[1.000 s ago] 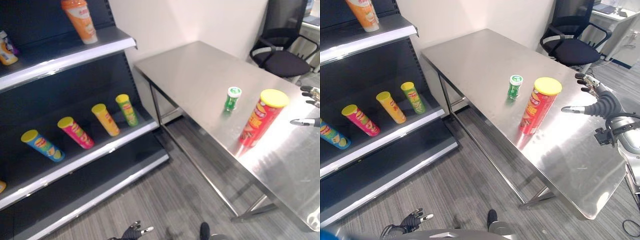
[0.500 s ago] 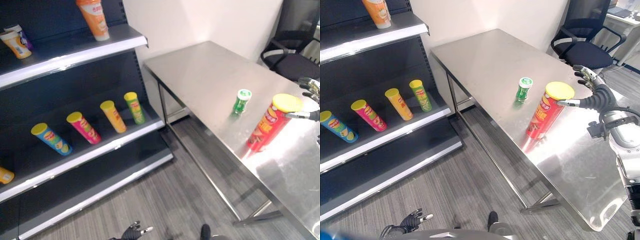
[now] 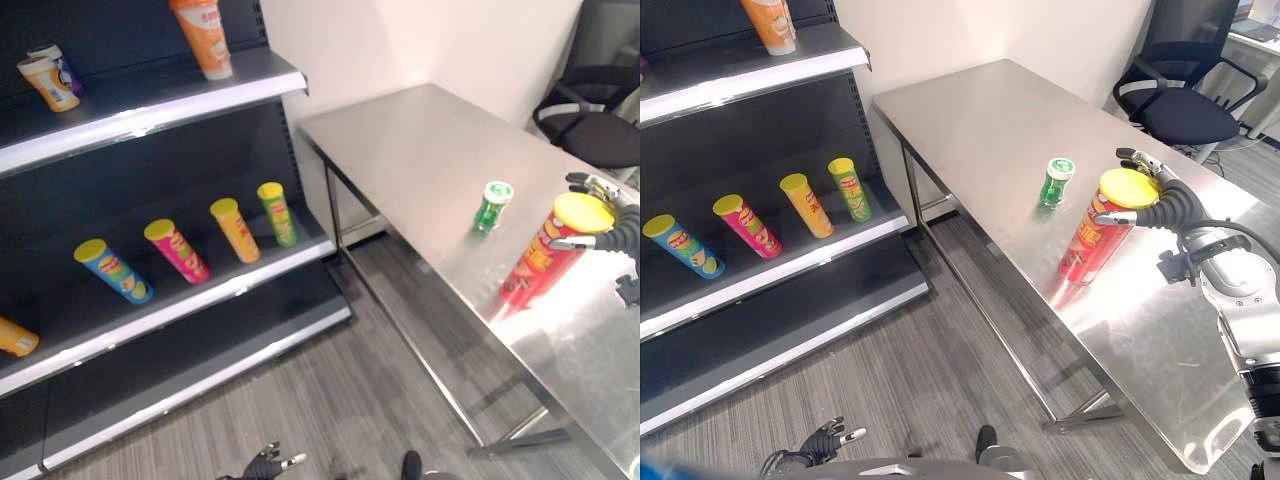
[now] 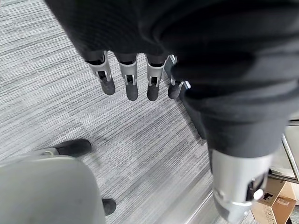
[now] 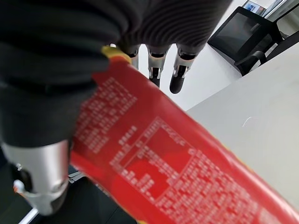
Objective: Put the goods on the table back onto the shelves and tidy them up.
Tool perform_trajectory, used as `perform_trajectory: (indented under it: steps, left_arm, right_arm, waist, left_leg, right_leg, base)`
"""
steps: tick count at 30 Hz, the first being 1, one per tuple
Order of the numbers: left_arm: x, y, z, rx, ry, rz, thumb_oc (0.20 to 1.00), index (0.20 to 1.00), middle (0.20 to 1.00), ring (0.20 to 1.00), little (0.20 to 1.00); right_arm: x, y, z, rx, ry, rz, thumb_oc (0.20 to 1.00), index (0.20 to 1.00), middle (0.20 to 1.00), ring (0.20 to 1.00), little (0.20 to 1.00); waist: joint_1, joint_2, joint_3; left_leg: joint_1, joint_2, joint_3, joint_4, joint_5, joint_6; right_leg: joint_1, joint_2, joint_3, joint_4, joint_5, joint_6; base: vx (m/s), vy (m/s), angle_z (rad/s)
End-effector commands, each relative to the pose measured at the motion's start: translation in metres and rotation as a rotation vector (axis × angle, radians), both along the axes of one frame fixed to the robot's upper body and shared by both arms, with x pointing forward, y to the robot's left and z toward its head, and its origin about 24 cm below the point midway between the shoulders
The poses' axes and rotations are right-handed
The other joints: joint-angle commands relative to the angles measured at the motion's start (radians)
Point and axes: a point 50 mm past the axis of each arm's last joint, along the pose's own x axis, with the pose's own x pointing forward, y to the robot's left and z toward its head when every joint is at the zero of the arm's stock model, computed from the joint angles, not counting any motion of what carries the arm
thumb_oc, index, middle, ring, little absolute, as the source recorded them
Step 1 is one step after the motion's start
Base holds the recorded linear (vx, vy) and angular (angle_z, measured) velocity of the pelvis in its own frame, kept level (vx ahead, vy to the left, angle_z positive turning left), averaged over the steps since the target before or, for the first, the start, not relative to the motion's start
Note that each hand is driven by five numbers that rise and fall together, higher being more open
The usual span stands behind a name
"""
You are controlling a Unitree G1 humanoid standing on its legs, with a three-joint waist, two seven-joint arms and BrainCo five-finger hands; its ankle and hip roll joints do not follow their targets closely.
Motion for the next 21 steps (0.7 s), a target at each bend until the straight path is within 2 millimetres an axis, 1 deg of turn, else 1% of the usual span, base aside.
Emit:
perform_trajectory:
  steps: [1,6,8,10,13,17,21]
  left_arm:
    - [0.016,0.012,0.006,0.032,-0.047,-0.022,1.000,1.000,1.000,1.000,1.000]
    - [0.017,0.012,0.006,0.033,-0.050,-0.019,1.000,1.000,1.000,1.000,1.000]
    - [0.016,0.013,0.006,0.034,-0.048,-0.017,1.000,1.000,1.000,1.000,1.000]
    - [0.015,0.012,0.006,0.032,-0.047,-0.016,1.000,1.000,1.000,1.000,1.000]
    - [0.015,0.011,0.006,0.030,-0.048,-0.018,1.000,1.000,1.000,1.000,1.000]
    - [0.017,0.013,0.006,0.037,-0.051,-0.013,1.000,1.000,1.000,1.000,1.000]
    - [0.021,0.018,0.009,0.061,-0.068,0.001,1.000,1.000,1.000,1.000,1.000]
  right_arm:
    - [0.008,0.008,0.011,-0.027,-0.042,0.041,1.000,1.000,1.000,1.000,1.000]
    - [0.010,0.008,0.008,-0.046,-0.026,0.036,1.000,1.000,1.000,1.000,1.000]
    - [0.010,0.007,0.005,-0.076,0.008,0.034,1.000,1.000,1.000,1.000,1.000]
    - [0.010,0.006,0.003,-0.101,0.036,0.035,0.200,0.200,0.200,0.200,0.200]
    - [0.009,0.004,0.003,-0.131,0.048,0.028,0.200,0.200,0.200,0.200,0.200]
    - [0.006,0.003,0.010,-0.124,0.000,0.015,0.200,0.200,0.200,0.200,0.200]
    - [-0.006,0.008,0.036,-0.061,-0.211,0.000,0.200,0.200,0.200,0.200,0.200]
  waist:
    - [0.037,-0.067,-0.031]
    - [0.039,-0.070,-0.029]
    - [0.040,-0.071,-0.028]
    - [0.039,-0.073,-0.027]
    - [0.034,-0.077,-0.025]
    - [0.030,-0.075,-0.025]
    - [0.021,-0.067,-0.023]
  left_leg:
    - [-0.033,0.055,0.065,0.008,0.022,-0.086]
    - [-0.033,0.056,0.065,0.008,0.022,-0.087]
    - [-0.034,0.056,0.065,0.008,0.023,-0.087]
    - [-0.035,0.056,0.065,0.008,0.023,-0.088]
    - [-0.035,0.057,0.066,0.008,0.023,-0.089]
    - [-0.034,0.058,0.068,0.008,0.021,-0.088]
    - [-0.032,0.059,0.065,0.008,0.019,-0.086]
  right_leg:
    - [0.094,-0.050,0.023,0.016,-0.112,0.080]
    - [0.094,-0.050,0.023,0.016,-0.112,0.080]
    - [0.095,-0.050,0.021,0.016,-0.112,0.079]
    - [0.095,-0.050,0.019,0.016,-0.111,0.080]
    - [0.093,-0.050,0.020,0.016,-0.111,0.080]
    - [0.094,-0.049,0.022,0.016,-0.112,0.080]
    - [0.093,-0.046,0.028,0.017,-0.118,0.078]
  base:
    - [0.00,0.000,0.00]
    - [0.00,0.000,0.00]
    - [0.00,0.000,0.00]
    - [0.00,0.000,0.00]
    - [0.00,0.000,0.00]
    - [0.00,0.000,0.00]
    - [0.01,-0.034,0.01]
